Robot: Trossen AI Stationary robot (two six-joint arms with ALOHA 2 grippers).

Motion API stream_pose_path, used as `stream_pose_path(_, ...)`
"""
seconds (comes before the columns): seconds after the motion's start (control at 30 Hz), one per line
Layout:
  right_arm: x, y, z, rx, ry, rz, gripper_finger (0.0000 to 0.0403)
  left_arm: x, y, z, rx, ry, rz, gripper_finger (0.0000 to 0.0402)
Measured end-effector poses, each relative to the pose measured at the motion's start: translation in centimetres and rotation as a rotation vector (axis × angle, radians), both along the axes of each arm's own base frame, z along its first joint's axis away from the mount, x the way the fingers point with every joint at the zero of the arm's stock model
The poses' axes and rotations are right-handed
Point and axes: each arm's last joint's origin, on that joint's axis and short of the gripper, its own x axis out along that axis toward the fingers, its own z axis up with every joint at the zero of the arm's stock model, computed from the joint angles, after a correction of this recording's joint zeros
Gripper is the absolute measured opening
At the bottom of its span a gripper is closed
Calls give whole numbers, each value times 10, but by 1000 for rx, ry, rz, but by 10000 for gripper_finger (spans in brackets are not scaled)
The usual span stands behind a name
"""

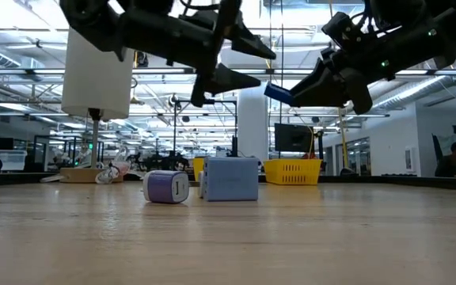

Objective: Pick & Place Office items
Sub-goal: Put the blue digital clock into the left yellow bin

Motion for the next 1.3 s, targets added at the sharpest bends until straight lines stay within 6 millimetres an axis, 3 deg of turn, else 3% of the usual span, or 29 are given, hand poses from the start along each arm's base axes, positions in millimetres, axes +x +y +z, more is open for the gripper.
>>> stream_pose_path(0.3,1,4,4,-11,-38,23,157,5,15,-4,-35,6,50,244)
stream_pose_path(1.3,3,6,8,35,-96,74,151,5,16,-4,-106,-11,11,243)
